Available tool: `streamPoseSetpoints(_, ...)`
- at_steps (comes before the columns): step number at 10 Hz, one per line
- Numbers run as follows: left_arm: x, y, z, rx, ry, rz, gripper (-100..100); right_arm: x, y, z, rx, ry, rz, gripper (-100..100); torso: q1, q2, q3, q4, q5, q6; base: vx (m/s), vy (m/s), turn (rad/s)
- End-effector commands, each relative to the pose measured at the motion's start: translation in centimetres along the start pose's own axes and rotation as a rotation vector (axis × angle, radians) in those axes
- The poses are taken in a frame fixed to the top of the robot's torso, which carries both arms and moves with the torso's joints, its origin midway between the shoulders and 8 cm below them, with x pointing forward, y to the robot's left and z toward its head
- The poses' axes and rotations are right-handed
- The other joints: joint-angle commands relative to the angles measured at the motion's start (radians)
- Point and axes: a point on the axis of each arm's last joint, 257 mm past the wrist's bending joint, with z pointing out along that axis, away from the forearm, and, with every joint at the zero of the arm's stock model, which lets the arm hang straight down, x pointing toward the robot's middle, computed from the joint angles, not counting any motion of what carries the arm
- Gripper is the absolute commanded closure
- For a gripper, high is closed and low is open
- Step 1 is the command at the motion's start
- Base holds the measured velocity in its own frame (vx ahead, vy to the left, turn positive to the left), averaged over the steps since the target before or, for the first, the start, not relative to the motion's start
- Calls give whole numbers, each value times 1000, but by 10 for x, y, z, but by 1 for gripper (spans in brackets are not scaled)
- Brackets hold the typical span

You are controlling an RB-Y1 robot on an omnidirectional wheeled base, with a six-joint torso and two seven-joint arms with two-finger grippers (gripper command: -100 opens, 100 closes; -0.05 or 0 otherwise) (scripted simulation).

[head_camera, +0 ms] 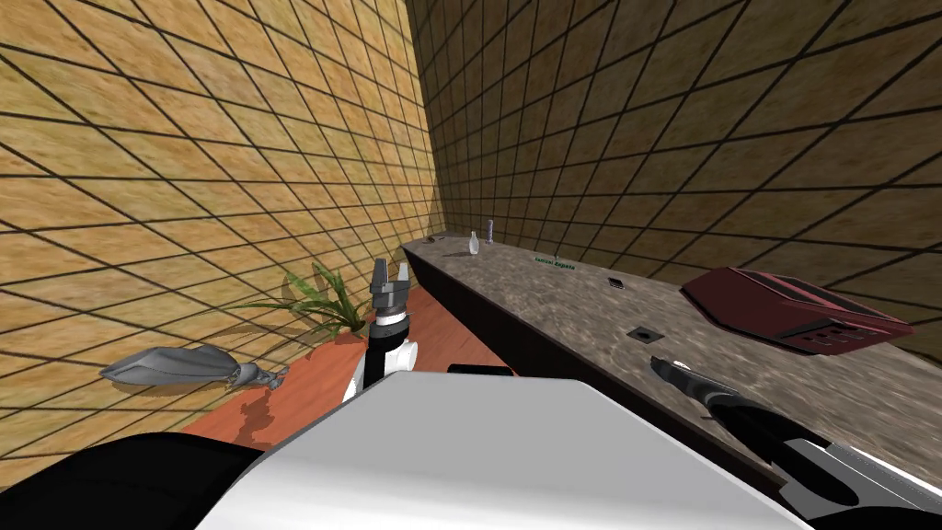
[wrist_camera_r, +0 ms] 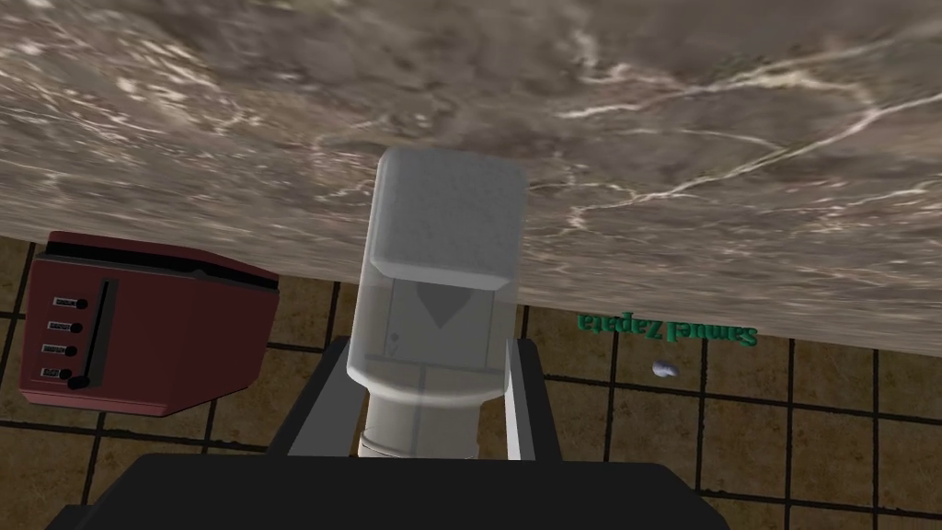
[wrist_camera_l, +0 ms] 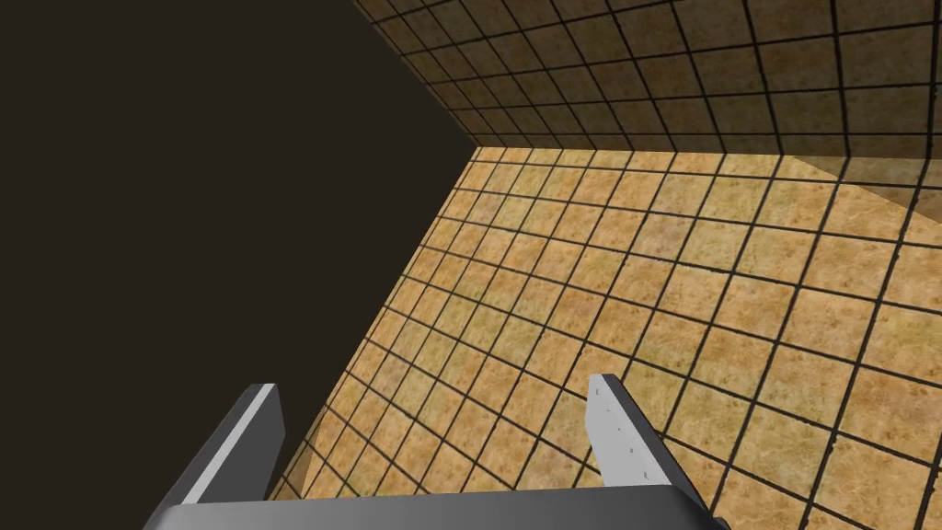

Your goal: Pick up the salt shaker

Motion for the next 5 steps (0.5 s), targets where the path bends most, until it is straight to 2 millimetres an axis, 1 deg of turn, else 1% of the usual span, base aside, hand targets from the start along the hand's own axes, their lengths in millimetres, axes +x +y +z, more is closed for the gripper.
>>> streamPoseSetpoints(1, 0, 0, 0, 0, 0, 0, 0, -2, 14, -7, -31, -6, -21, 100, 0, 0, 0, 0, 0, 0, 104, -24, -231)
streamPoseSetpoints(2, 0, 0, 0, 0, 0, 0, 0, -2, 14, -7, -31, -6, -21, 100, 0, 0, 0, 0, 0, 0, 60, -8, -76)
streamPoseSetpoints(3, 0, 0, 0, 0, 0, 0, 0, -2, 23, -11, -49, -9, -33, 100, 0, 2, 1, 0, 0, -1, 51, -5, -131)
streamPoseSetpoints(4, 0, 0, 0, 0, 0, 0, 0, -2, 19, -9, -39, -7, -27, 100, 1, 3, 2, 1, 0, 0, 26, 2, -34)
streamPoseSetpoints(5, 0, 0, 0, 0, 0, 0, 0, -2, 20, -9, -41, -8, -28, 0, 1, 4, 2, 1, 0, -1, 0, 0, 0)
